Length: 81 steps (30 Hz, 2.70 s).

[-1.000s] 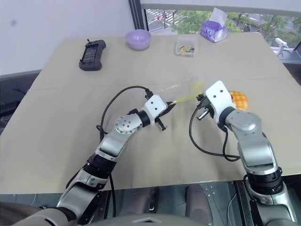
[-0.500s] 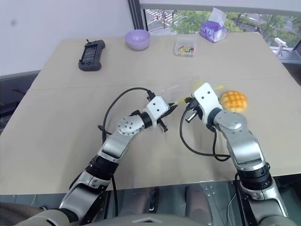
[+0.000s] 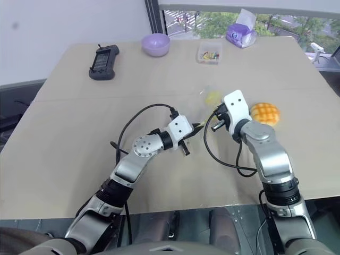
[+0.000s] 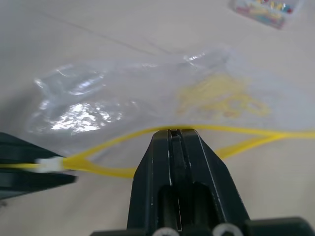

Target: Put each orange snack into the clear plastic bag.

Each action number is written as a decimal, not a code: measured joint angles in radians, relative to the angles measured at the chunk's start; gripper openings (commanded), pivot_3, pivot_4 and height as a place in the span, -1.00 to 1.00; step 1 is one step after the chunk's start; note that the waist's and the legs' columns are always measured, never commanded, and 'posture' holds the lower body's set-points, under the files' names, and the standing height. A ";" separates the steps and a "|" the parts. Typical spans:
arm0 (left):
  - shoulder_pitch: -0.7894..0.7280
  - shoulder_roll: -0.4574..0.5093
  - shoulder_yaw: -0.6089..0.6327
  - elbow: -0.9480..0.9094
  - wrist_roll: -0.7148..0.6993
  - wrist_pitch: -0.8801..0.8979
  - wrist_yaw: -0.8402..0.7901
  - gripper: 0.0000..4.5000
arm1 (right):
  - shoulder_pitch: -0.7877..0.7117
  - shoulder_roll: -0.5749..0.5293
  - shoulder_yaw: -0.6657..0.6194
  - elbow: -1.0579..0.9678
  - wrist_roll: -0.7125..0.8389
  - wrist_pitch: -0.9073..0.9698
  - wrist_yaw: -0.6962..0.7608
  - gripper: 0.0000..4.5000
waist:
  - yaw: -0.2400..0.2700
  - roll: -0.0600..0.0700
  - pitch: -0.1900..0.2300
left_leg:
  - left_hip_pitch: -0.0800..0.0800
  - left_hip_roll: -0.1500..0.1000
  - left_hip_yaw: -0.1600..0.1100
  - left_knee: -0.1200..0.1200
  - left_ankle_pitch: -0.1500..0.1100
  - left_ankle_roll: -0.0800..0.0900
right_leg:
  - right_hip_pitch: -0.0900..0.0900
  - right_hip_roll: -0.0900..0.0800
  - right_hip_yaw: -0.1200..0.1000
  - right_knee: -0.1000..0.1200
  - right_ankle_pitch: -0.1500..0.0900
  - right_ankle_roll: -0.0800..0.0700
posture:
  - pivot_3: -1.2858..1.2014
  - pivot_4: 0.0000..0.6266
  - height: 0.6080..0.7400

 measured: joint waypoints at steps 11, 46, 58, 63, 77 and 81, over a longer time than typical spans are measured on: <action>-0.003 0.026 -0.002 0.007 -0.015 -0.110 -0.089 -1.00 | 0.052 -0.120 0.126 0.068 -0.080 -0.306 0.084 -0.98 | -0.002 0.000 0.000 | 0.000 0.000 0.000 0.000 0.000 0.000 | 0.000 0.000 0.000 0.000 0.000 0.000 | 0.03 -0.52 1.00; -0.070 0.038 0.025 0.109 -0.078 -0.124 -0.126 -1.00 | 0.089 -0.255 0.135 0.298 -0.338 -0.834 0.054 0.98 | -0.001 0.000 0.000 | 0.007 0.001 0.002 -0.001 0.000 0.000 | 0.006 0.001 0.002 0.000 0.000 0.000 | 0.03 -0.52 1.00; -0.086 -0.001 0.069 0.129 -0.038 -0.095 0.002 -1.00 | 0.176 -0.259 -0.092 -0.003 0.141 -0.551 0.288 0.98 | 0.008 -0.001 0.000 | 0.007 0.001 0.001 -0.001 -0.001 0.002 | 0.007 0.001 0.001 -0.001 0.000 0.000 | 0.03 -0.52 1.00; -0.086 -0.015 0.080 0.129 -0.029 -0.070 0.050 -1.00 | 0.174 -0.278 -0.229 0.025 0.199 -0.447 0.246 0.98 | 0.015 -0.001 0.000 | 0.007 0.001 0.002 -0.001 -0.001 0.002 | 0.007 0.001 0.001 -0.001 0.000 0.000 | 0.03 -0.52 1.00; -0.085 -0.040 0.087 0.113 -0.014 -0.019 0.107 -1.00 | 0.013 -0.269 -0.395 0.503 0.267 -0.142 0.086 0.98 | 0.019 0.000 0.000 | 0.008 0.001 0.006 -0.002 0.000 0.001 | 0.006 0.001 0.005 0.000 0.000 0.000 | 0.03 -0.52 1.00; -0.084 -0.041 0.087 0.113 -0.014 -0.008 0.109 -1.00 | -0.031 -0.255 -0.397 0.553 0.305 -0.137 0.099 0.98 | 0.020 0.000 0.000 | 0.008 0.001 0.006 -0.002 0.000 0.001 | 0.006 0.001 0.005 0.000 0.000 0.000 | 0.03 -0.52 1.00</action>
